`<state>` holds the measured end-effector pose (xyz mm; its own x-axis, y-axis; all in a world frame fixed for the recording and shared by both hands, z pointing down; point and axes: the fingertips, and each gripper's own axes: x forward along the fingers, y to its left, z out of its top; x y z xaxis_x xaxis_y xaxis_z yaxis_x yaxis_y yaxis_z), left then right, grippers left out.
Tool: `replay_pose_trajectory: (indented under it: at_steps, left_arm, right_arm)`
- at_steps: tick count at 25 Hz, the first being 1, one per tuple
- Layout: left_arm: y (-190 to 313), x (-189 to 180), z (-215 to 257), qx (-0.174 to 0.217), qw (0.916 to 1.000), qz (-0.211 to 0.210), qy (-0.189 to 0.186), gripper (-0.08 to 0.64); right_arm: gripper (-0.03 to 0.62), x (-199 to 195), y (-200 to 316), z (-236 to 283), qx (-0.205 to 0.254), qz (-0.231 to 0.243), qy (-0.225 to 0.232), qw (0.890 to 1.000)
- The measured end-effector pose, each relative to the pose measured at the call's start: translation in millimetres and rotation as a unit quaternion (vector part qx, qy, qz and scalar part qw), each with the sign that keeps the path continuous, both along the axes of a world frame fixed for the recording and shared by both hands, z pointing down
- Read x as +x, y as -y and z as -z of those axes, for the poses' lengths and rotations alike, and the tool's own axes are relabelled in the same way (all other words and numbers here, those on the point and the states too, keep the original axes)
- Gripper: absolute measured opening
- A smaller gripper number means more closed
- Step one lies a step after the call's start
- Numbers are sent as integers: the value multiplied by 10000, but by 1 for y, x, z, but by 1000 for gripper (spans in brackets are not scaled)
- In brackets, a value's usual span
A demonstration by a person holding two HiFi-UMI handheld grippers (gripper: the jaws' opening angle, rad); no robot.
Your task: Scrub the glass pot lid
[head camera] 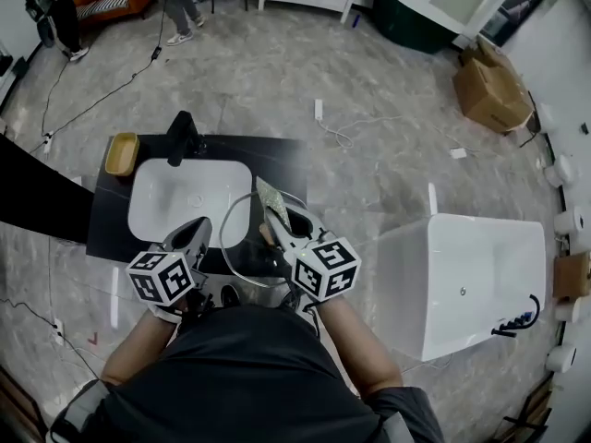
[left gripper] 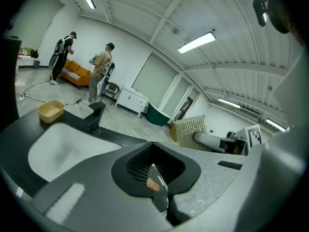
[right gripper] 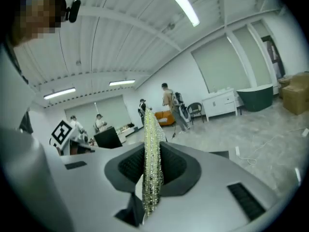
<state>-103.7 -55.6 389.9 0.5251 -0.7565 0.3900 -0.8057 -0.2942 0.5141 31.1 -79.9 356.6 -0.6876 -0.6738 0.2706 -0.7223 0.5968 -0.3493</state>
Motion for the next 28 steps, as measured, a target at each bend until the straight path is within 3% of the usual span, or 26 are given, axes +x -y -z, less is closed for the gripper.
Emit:
replay_pose_trajectory:
  at_steps: [6, 8, 10, 12, 14, 18, 28]
  left_arm:
    - [19, 29, 56, 690, 9973, -139, -185, 0]
    - [21, 39, 77, 1207, 9923, -194, 193, 0]
    - [20, 47, 102, 1927, 9773, -190, 863, 0]
    - [15, 58, 120, 2391, 9628, -273, 1226, 0]
    - [10, 70, 123, 2491, 9593, -442, 1255, 0]
    - [12, 77, 115, 2438, 9604, -604, 1204, 0]
    - [11, 76, 112, 2413, 9615, -510, 1209, 0]
  right_arm:
    - [63, 20, 12, 59, 193, -857, 831, 9927]
    - [63, 28, 11, 66, 284, -1094, 856, 9899]
    - [63, 37, 7, 74, 581, -1341, 691, 9868]
    - [63, 42, 0, 84, 998, -1465, 512, 9828]
    - [63, 42, -8, 96, 1415, -1454, 330, 9786]
    - [63, 35, -11, 109, 2005, -1298, 13, 9710]
    - [63, 24, -15, 101, 2024, -992, -148, 9741]
